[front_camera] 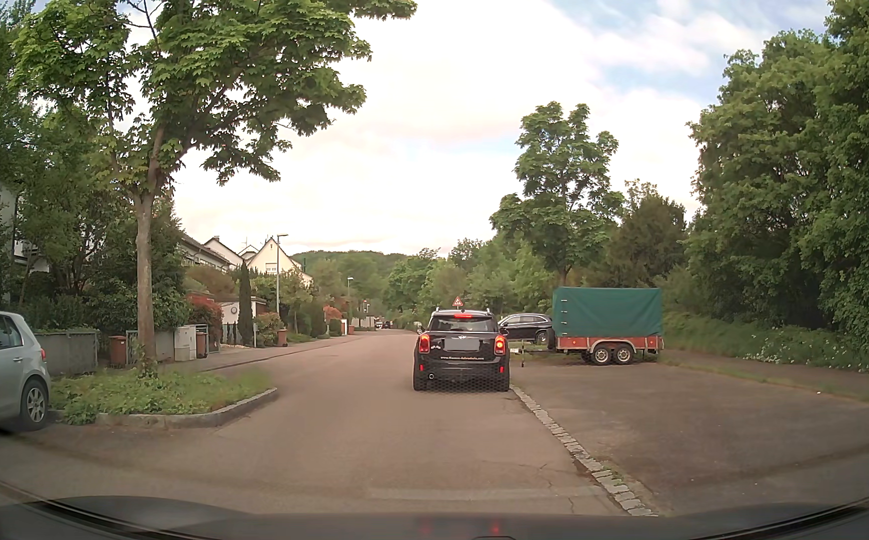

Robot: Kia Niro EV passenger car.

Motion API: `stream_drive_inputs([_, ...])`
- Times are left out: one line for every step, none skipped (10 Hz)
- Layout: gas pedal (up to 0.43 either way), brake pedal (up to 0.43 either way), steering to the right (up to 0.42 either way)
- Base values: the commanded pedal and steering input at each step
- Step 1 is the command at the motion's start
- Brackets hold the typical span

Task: Follow the waypoints while adhering to traffic rules and regulations

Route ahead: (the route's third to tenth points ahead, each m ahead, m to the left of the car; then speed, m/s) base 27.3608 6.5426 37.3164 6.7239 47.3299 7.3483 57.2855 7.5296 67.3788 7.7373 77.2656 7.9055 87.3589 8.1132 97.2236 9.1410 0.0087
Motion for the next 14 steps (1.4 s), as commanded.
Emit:
stream_drive_inputs([0.0, 0.11, 0.004])
stream_drive_inputs([0.0, 0.091, 0.005])
stream_drive_inputs([0.0, 0.0, 0.005])
stream_drive_inputs([0.0, 0.0, 0.005])
stream_drive_inputs([0.0, 0.0, 0.004])
stream_drive_inputs([0.0, 0.0, 0.005])
stream_drive_inputs([0.0, 0.0, 0.005])
stream_drive_inputs([0.0, 0.0, 0.005])
stream_drive_inputs([0.0, 0.0, 0.005])
stream_drive_inputs([0.067, 0.0, 0.005])
stream_drive_inputs([0.087, 0.0, 0.005])
stream_drive_inputs([0.098, 0.0, 0.004])
stream_drive_inputs([0.098, 0.0, 0.003])
stream_drive_inputs([0.098, 0.0, -0.001])
